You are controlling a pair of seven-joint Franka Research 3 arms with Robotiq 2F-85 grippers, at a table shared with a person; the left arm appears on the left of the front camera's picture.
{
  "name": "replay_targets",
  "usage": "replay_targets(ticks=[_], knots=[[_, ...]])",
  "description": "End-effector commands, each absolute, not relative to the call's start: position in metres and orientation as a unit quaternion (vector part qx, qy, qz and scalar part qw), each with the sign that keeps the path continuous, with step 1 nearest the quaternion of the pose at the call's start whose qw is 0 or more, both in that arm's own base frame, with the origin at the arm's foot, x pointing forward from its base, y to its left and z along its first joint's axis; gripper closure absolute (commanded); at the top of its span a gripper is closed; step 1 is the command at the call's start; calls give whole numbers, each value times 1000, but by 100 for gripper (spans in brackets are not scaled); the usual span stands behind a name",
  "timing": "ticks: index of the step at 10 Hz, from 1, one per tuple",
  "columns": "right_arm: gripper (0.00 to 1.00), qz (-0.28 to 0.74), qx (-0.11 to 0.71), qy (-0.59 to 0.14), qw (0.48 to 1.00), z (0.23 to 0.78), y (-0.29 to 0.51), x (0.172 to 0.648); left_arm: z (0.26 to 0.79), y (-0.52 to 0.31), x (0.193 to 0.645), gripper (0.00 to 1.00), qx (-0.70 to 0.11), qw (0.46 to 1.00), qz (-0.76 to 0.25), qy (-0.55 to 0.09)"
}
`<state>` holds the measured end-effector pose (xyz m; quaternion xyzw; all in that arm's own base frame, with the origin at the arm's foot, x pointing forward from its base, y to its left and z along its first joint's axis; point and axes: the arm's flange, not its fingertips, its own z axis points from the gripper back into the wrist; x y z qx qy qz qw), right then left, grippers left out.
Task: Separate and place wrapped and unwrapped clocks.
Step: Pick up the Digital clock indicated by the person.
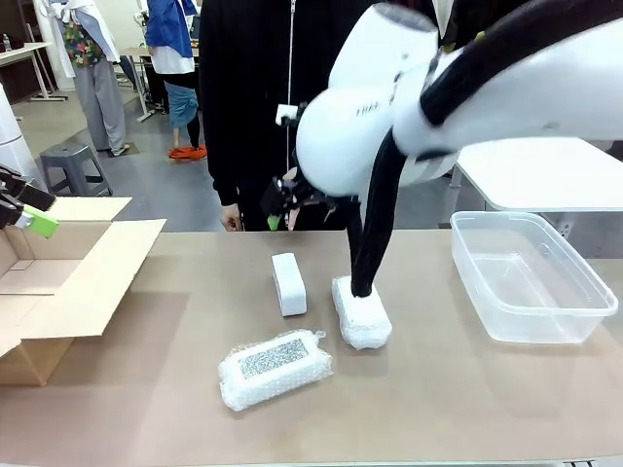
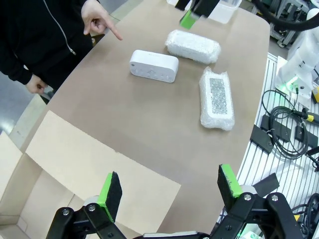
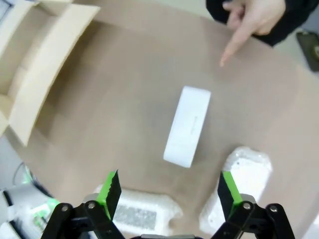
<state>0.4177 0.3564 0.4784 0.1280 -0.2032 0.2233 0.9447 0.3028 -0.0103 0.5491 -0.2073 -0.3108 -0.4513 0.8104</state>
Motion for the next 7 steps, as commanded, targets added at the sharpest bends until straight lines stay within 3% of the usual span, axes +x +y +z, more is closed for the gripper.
replay_targets(ticks=[1, 2, 3, 4, 6, 7], knots=[[0, 202, 90, -195, 956, 454, 367, 425, 548, -8, 304, 0, -213, 805, -456, -314], [0, 182, 94, -184, 961, 447, 364, 428, 548, -8, 304, 0, -213, 805, -456, -314], [0, 172, 156, -237, 943, 470, 349, 428, 548, -8, 304, 0, -213, 805, -456, -314], [0, 205, 103, -185, 956, 445, 357, 426, 548, -8, 304, 0, -213, 805, -456, -314], [0, 191, 118, -199, 954, 452, 355, 431, 548, -8, 304, 0, -213, 805, -456, -314], [0, 170, 114, -170, 964, 453, 365, 452, 548, -8, 304, 0, -213, 805, -456, -314]])
